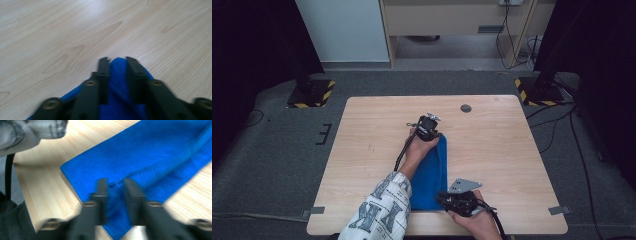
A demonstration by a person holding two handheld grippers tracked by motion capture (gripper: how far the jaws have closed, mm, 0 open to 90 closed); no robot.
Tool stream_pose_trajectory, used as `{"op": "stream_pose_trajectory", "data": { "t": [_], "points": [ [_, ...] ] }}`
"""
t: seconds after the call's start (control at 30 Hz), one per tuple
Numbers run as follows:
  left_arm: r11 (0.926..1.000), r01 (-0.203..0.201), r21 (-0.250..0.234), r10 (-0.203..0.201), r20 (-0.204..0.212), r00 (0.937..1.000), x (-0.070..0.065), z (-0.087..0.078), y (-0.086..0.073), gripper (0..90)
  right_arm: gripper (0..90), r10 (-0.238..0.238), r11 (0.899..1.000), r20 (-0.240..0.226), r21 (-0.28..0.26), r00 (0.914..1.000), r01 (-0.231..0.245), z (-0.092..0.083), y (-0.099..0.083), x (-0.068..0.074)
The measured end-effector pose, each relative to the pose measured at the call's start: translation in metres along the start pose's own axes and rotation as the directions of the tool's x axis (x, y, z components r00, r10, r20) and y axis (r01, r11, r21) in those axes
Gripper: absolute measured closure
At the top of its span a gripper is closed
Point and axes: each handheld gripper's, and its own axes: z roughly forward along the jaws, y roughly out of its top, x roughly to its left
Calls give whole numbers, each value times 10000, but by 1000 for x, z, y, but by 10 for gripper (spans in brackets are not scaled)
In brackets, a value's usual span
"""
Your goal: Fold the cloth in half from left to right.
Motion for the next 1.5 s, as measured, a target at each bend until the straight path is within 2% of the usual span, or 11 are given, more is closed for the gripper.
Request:
{"op": "stream_pose_trajectory", "data": {
  "t": [0.07,0.2,0.4,0.5,0.6,0.77,0.9,1.03,1.27,1.33,1.5],
  "points": [
    [9998,-105,-142,105,-46,9999,0,-3,1,473,364,124,9998,339,134,9994,-128,-1,-1,-4],
    [9986,-114,-513,118,63,9999,2,-14,3,344,224,225,9997,594,32,9980,-227,-2,-2,-14],
    [9969,-319,-713,321,15,9995,6,-37,0,212,138,219,9998,711,-41,9972,-217,7,3,-25],
    [9961,-187,-860,197,110,9997,8,-49,-3,174,104,26,10000,835,40,9965,-29,10,6,-31],
    [9954,-64,-955,82,184,9998,7,-59,-4,119,86,159,9998,850,-128,9963,-148,9,10,-40],
    [9964,-273,-799,292,224,9993,5,-70,-10,80,71,-49,9990,1019,-427,9948,93,9,16,-49],
    [9978,-410,-521,425,263,9988,4,-72,-21,75,60,-288,9994,997,-173,9946,307,12,12,-55],
    [9965,-256,-797,295,478,9984,8,-78,-31,75,61,-281,9996,1066,-46,9939,288,13,11,-61],
    [9954,-377,-877,367,-128,9992,21,-87,-41,98,132,224,9990,1383,-405,9901,-169,11,23,-71],
    [9943,-360,-1006,353,-87,9993,24,-89,-44,102,142,372,9980,1444,-557,9888,-294,11,28,-72],
    [9942,-137,-1069,88,-459,9989,34,-92,-53,101,164,220,9995,1626,-253,9864,-181,20,46,-81]
  ]
}}
